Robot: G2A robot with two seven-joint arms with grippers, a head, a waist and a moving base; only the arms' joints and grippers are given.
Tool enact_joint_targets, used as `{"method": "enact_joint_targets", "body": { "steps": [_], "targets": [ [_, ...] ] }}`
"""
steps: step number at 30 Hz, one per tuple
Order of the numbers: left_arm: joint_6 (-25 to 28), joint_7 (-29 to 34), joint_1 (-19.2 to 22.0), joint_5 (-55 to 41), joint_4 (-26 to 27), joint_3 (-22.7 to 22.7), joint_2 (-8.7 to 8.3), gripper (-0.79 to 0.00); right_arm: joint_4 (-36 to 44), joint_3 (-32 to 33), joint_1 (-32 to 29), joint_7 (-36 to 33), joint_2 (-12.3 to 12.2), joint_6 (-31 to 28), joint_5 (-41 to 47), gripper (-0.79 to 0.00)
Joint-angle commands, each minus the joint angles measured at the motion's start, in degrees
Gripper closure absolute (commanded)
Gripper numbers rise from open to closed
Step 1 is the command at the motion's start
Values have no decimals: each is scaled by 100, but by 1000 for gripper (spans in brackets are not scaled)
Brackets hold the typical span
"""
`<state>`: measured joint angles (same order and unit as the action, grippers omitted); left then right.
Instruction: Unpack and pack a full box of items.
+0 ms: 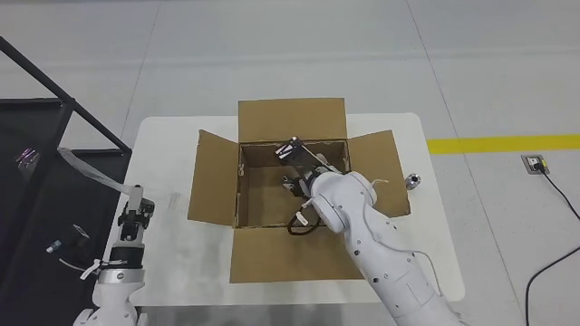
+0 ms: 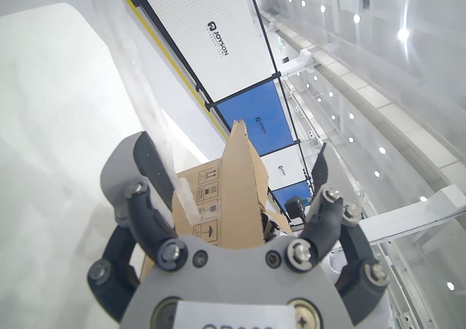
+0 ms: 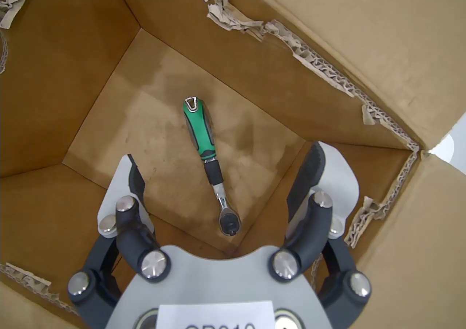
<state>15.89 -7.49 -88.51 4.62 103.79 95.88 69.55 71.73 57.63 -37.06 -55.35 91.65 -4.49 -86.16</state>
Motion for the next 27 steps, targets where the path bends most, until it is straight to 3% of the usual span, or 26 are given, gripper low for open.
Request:
{"method": "enact_joint_targets", "body": {
  "steps": [1,11,22,24,27],
  "targets": [
    [24,24,-3,-42,47,16,7,-785,-143,-131,50,-312,38,96,-80,-785],
    [45,168,-13,34,104,14,35,-785,-2002,-650,1193,-1040,423,-126,727,-785],
    [142,240,-59,-17,49,92,64,-785,-4217,-822,2226,-808,791,-514,1471,-785],
    [146,256,-61,-24,42,100,69,-785,-4525,-827,2348,-741,837,-589,1562,-680],
    [143,280,-53,-15,38,103,77,-785,-4876,-853,2467,-640,909,-662,1661,-634]
  ]
}}
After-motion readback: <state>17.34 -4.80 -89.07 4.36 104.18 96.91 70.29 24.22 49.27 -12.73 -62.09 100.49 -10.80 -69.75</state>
